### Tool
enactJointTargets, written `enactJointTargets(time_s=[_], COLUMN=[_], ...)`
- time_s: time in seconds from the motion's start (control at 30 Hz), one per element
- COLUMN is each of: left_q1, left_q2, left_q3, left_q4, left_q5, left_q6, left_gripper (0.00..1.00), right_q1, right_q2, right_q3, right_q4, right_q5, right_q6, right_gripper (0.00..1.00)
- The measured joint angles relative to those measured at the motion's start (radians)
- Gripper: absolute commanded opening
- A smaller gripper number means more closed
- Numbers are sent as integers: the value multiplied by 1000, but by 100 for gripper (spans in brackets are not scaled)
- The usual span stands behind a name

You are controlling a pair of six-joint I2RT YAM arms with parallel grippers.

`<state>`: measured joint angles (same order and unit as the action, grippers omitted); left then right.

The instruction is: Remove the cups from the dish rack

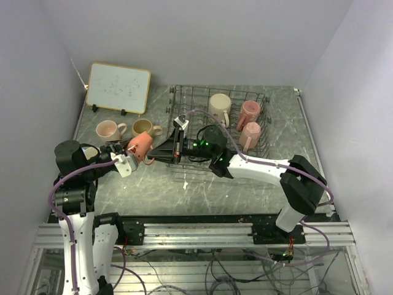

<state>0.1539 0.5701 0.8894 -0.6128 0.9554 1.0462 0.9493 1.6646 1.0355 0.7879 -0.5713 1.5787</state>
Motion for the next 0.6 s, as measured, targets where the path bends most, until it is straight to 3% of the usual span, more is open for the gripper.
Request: enactJointTargets(time_s=[0.1, 0.2, 0.3, 0.37, 0.6], left_q1=[0, 0, -1, -2, -2], left_q2=[0, 0, 3, 22, 325], left_q3=[0, 3, 8, 14, 94], left_q4=[-6, -11, -35, -90, -280], left_q5=[0, -10, -12, -45, -303], left_q6=[2, 3, -3, 11, 36], left_gripper=[32, 8, 7, 7, 7], right_q1=[6, 10, 12, 0, -159], right_q2=[23, 56, 80, 66, -120], right_q3=[0, 1, 1, 1, -47], right_q4=[39, 67, 47, -12, -306], right_q5=[-2, -16, -26, -26, 41], right_q6=[28, 53, 48, 7, -200], right_gripper=[0, 27, 54, 65, 74])
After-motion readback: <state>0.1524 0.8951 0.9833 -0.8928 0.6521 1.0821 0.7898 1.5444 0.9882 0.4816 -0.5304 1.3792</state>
